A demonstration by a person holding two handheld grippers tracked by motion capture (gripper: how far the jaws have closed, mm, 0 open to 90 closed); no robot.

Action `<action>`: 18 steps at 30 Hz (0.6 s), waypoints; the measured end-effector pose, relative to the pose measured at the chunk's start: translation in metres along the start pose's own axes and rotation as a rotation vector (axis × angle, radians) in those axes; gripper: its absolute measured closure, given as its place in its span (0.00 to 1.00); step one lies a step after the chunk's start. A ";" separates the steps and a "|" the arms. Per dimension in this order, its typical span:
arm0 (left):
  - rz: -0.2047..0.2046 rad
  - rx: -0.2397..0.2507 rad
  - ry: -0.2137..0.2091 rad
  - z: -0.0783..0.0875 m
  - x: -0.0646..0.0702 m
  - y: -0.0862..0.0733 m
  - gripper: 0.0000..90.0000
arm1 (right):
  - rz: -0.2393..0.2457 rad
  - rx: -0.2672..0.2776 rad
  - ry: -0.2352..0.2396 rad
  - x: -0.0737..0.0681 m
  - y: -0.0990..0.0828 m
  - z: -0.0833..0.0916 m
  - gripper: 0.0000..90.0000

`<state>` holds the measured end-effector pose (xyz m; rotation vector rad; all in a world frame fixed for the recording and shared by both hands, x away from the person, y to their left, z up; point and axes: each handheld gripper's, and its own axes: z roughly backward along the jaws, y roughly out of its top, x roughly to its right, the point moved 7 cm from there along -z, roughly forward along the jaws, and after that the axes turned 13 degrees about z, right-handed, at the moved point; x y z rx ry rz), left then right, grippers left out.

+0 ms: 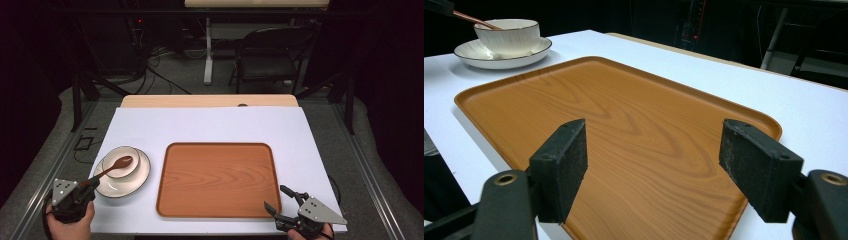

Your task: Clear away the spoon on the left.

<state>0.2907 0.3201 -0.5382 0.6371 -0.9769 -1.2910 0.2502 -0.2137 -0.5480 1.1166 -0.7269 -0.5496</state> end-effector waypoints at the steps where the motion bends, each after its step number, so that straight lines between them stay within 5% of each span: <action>1: 0.000 0.003 0.003 -0.001 -0.002 0.001 1.00 | 0.002 -0.001 -0.001 0.000 0.000 0.000 0.30; 18: 0.043 0.031 0.057 -0.026 -0.025 0.019 1.00 | 0.003 -0.004 0.001 0.000 -0.001 0.000 0.30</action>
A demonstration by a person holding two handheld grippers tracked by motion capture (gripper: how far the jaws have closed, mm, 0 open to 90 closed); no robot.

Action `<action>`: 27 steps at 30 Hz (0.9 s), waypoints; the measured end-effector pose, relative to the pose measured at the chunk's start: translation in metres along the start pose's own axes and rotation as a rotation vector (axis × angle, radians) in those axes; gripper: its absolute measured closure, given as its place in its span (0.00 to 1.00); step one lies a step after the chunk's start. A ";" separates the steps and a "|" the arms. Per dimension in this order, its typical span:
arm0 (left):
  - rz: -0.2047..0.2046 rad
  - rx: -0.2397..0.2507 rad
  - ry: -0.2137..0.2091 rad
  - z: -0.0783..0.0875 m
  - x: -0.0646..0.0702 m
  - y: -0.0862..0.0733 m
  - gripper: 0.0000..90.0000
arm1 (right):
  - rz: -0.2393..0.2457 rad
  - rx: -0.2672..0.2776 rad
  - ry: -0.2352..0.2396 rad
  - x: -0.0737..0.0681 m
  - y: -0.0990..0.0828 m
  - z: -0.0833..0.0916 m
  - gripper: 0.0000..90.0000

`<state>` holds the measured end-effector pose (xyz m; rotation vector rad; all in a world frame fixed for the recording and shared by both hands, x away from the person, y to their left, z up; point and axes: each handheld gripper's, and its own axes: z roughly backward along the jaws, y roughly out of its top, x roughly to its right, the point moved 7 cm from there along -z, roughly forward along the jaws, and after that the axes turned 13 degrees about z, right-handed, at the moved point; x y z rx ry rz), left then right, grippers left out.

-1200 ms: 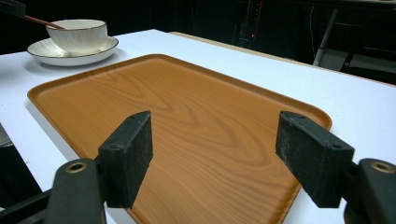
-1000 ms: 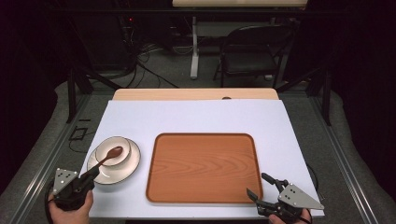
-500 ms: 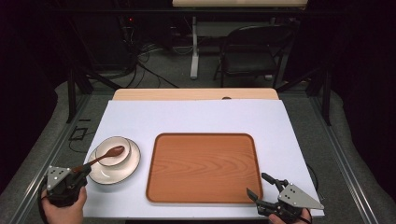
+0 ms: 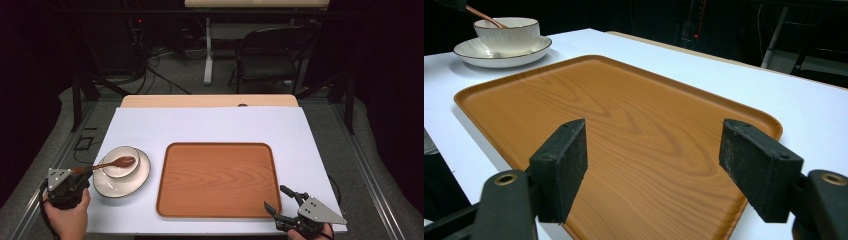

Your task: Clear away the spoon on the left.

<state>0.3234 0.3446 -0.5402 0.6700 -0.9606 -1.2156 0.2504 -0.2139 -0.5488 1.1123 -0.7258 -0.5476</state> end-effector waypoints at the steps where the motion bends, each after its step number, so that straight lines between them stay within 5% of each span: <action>1: 0.007 0.000 0.004 -0.004 -0.001 0.002 1.00 | 0.003 0.001 -0.001 0.000 0.000 0.000 0.30; 16: 0.064 0.016 0.012 -0.020 -0.010 0.014 1.00 | -0.002 -0.001 0.003 0.000 0.000 0.000 0.30; 22: 0.119 0.018 -0.005 -0.021 -0.013 0.015 0.99 | 0.003 -0.004 0.004 -0.001 0.000 -0.001 0.30; 27: 0.205 0.053 -0.053 -0.018 -0.014 0.018 0.86 | 0.002 -0.001 0.002 0.000 0.000 0.000 0.30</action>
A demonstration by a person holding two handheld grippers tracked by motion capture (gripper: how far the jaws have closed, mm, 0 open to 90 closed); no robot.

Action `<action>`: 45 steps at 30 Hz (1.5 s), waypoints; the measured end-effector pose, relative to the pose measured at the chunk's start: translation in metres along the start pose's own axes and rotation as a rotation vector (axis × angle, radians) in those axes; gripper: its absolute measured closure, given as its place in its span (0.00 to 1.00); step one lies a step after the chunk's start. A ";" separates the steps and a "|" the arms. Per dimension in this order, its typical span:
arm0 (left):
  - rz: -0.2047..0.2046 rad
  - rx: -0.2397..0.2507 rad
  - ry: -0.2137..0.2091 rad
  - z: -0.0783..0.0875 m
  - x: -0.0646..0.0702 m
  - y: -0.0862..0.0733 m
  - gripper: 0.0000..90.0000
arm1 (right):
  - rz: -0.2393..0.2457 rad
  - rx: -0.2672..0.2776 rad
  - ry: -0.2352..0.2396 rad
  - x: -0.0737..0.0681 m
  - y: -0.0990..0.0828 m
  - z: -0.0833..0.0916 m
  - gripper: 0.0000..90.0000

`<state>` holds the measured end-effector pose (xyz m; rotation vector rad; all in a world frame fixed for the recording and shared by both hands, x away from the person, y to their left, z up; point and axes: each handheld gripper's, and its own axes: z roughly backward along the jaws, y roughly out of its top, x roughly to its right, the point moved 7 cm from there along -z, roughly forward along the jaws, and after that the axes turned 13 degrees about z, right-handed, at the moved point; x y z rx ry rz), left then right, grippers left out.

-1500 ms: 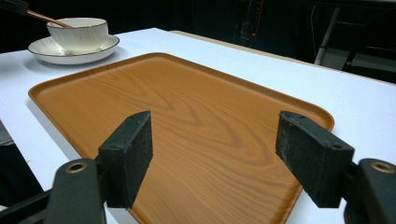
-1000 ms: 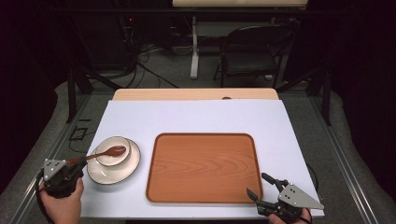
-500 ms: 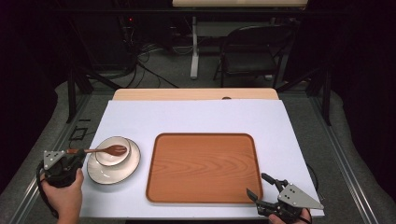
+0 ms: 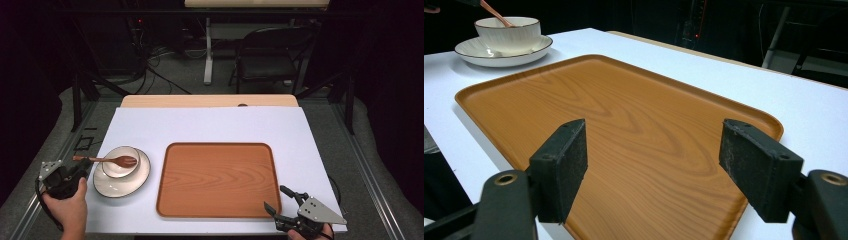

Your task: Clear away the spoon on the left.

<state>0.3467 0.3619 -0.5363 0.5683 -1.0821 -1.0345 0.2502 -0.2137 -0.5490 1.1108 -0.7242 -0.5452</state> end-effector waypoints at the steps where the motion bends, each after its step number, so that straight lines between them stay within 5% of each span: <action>1: 0.016 -0.003 -0.007 0.001 0.000 0.000 0.82 | 0.000 0.000 0.000 0.000 0.000 0.000 0.30; 9: 0.140 0.008 -0.043 0.007 -0.003 0.003 0.60 | 0.000 0.000 0.001 0.000 0.000 0.000 0.30; 19: 0.162 0.004 -0.022 0.008 -0.007 0.004 0.49 | 0.000 0.000 0.001 0.000 0.000 0.000 0.30; 35: 0.295 -0.052 -0.072 -0.016 -0.013 -0.009 0.54 | 0.001 0.001 0.002 0.000 0.000 0.000 0.30; 45: 0.311 -0.055 -0.100 -0.032 -0.006 -0.013 0.60 | 0.001 0.000 0.005 0.000 0.000 0.000 0.30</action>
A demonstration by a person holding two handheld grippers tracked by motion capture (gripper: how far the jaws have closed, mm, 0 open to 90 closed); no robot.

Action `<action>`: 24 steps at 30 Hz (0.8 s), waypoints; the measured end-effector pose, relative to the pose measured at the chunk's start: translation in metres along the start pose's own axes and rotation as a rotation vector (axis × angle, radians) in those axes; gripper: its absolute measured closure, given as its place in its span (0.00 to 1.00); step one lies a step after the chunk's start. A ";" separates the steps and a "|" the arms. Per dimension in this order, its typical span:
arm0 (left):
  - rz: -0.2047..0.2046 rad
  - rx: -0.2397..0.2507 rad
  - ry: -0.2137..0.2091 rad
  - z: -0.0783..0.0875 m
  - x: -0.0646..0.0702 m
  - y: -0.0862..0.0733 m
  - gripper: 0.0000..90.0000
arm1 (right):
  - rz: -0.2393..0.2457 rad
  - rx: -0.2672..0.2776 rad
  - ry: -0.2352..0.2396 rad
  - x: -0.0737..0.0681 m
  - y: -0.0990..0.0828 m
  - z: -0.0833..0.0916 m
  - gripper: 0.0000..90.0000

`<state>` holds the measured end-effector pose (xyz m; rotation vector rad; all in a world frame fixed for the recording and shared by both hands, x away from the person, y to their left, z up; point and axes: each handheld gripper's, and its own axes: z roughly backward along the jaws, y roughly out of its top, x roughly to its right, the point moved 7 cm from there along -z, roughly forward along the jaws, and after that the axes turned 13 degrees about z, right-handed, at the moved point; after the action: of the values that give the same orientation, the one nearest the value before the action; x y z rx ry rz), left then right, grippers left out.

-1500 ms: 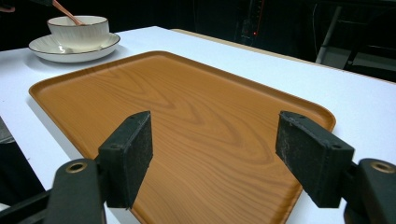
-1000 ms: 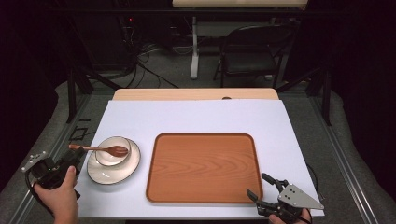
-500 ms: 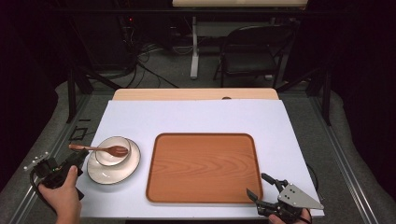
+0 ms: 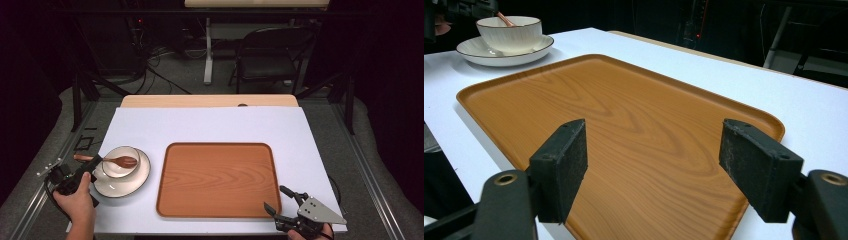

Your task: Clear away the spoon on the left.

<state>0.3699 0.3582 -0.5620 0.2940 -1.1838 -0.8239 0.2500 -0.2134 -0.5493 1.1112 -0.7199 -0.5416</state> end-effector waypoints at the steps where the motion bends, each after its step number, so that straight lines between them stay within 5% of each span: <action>1: 0.002 0.003 -0.001 -0.001 0.001 0.000 0.61 | -0.004 0.000 0.001 0.000 0.000 0.000 0.30; 24: 0.069 0.031 -0.051 -0.011 0.006 -0.002 0.79 | -0.003 0.000 0.004 0.000 0.000 0.000 0.30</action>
<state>0.3801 0.3502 -0.5635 0.2576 -1.2492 -0.7576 0.2495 -0.2136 -0.5496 1.1135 -0.7148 -0.5421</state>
